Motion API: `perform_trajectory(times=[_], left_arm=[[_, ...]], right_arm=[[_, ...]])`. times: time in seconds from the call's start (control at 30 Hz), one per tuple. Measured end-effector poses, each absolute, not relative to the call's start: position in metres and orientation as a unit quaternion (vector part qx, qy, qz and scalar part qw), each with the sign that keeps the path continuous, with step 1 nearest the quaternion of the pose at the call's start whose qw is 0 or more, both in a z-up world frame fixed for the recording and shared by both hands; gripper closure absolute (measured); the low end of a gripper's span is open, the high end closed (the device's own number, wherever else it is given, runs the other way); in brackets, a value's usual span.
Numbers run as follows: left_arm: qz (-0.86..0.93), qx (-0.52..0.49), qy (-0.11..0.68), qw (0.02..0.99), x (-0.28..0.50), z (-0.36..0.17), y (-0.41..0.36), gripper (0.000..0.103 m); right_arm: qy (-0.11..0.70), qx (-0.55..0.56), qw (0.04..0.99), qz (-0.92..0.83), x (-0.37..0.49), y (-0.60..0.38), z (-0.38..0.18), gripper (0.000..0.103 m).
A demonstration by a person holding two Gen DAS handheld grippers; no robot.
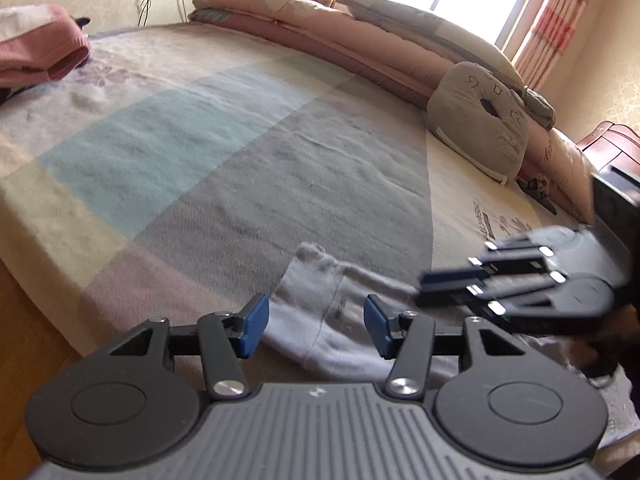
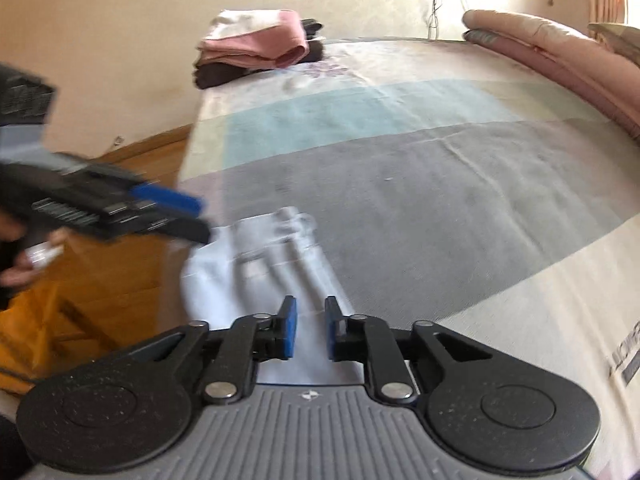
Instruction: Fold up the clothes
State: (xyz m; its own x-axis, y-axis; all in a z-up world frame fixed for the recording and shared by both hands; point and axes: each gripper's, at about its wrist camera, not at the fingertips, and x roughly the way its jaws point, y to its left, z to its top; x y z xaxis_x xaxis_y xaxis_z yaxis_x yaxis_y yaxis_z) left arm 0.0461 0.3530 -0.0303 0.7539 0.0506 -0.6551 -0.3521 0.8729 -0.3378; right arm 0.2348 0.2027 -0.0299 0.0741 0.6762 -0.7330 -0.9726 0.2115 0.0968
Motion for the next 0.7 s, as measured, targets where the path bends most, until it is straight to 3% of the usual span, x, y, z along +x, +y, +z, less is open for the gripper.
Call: perform_trajectory(times=[0.33, 0.4, 0.53, 0.7], left_arm=[[0.128, -0.245, 0.330, 0.903, 0.031, -0.034, 0.352, 0.050], [0.130, -0.249, 0.327, 0.902, 0.028, -0.034, 0.353, 0.050], [0.125, -0.255, 0.320, 0.904, 0.028, -0.032, 0.353, 0.050], [0.119, -0.246, 0.322, 0.907, 0.037, -0.032, 0.350, 0.050]], right_arm=[[0.321, -0.241, 0.677, 0.617, 0.231, 0.248, -0.043, 0.082], [0.318, -0.247, 0.677, 0.617, 0.229, 0.249, -0.043, 0.092], [0.312, -0.248, 0.688, 0.607, 0.231, 0.248, -0.040, 0.097], [0.321, -0.238, 0.700, 0.592, 0.239, 0.247, -0.041, 0.095]])
